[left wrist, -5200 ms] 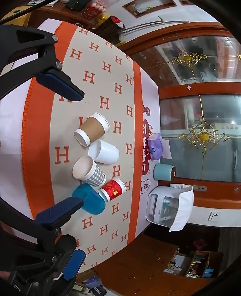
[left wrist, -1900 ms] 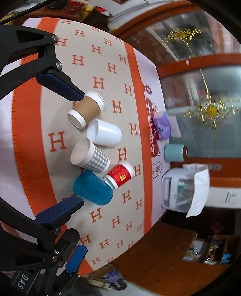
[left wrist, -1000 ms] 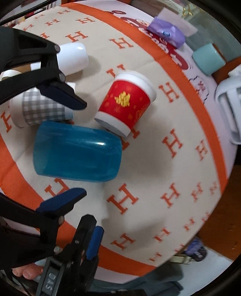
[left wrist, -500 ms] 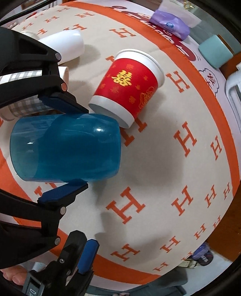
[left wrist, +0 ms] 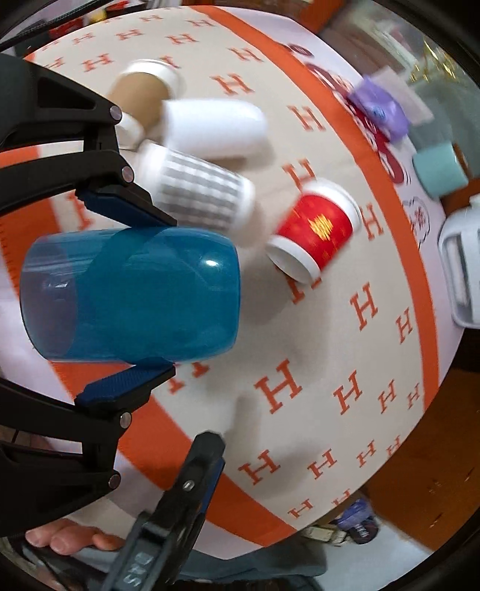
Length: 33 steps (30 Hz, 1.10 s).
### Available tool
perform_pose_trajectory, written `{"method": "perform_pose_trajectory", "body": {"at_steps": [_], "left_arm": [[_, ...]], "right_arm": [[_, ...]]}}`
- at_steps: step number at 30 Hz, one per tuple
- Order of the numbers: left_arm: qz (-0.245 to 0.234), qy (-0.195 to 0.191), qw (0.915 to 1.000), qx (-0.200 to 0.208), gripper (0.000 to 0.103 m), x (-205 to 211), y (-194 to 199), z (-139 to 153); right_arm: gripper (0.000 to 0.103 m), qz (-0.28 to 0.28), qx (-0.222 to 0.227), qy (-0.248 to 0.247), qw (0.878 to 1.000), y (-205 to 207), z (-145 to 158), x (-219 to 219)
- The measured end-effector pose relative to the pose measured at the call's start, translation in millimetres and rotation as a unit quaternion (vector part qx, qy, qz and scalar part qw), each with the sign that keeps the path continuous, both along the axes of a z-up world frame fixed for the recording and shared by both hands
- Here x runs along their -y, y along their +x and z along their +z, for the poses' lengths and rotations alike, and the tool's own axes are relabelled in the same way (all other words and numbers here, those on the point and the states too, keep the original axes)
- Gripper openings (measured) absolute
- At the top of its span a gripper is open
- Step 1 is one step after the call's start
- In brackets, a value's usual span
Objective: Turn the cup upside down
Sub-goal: 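Lift the blue cup with the left gripper and rotate it upright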
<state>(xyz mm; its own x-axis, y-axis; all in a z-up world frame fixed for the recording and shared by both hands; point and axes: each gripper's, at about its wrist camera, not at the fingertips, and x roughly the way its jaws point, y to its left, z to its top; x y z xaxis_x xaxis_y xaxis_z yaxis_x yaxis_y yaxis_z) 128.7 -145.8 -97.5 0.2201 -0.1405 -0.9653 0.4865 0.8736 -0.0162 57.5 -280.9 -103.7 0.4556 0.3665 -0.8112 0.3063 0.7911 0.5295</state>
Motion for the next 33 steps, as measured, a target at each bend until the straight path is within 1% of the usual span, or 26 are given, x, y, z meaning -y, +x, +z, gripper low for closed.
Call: {"method": "perform_pose_trajectory", "body": {"at_steps": [4, 8, 10, 13, 15, 20, 24, 33], "left_arm": [[0.043, -0.017, 0.9988, 0.014, 0.069, -32, -23, 10], [0.089, -0.038, 0.9951, 0.022, 0.069, -62, -46, 12], [0.110, -0.046, 0.9927, 0.021, 0.069, -75, -56, 8], [0.147, -0.065, 0.9868, 0.015, 0.069, -93, -65, -2], [0.167, -0.072, 0.9831, 0.015, 0.069, -102, -69, -10], [0.190, -0.075, 0.9789, 0.000, 0.069, -114, -68, -30], [0.199, -0.081, 0.9765, -0.015, 0.069, -119, -67, -44], [0.213, -0.093, 0.9718, -0.037, 0.069, -121, -57, -64]], "right_arm": [[0.050, 0.033, -0.006, -0.005, 0.999, -3, -1, -23], [0.050, 0.061, -0.017, -0.011, 0.998, -5, -5, -44], [0.050, 0.072, -0.023, -0.015, 0.997, -7, -8, -53], [0.050, 0.082, -0.032, -0.018, 0.996, -9, -14, -63], [0.050, 0.088, -0.038, -0.020, 0.995, -11, -17, -70], [0.050, 0.095, -0.048, -0.022, 0.994, -13, -23, -79], [0.050, 0.098, -0.058, -0.024, 0.993, -14, -29, -83], [0.050, 0.103, -0.069, -0.025, 0.992, -14, -38, -91]]}}
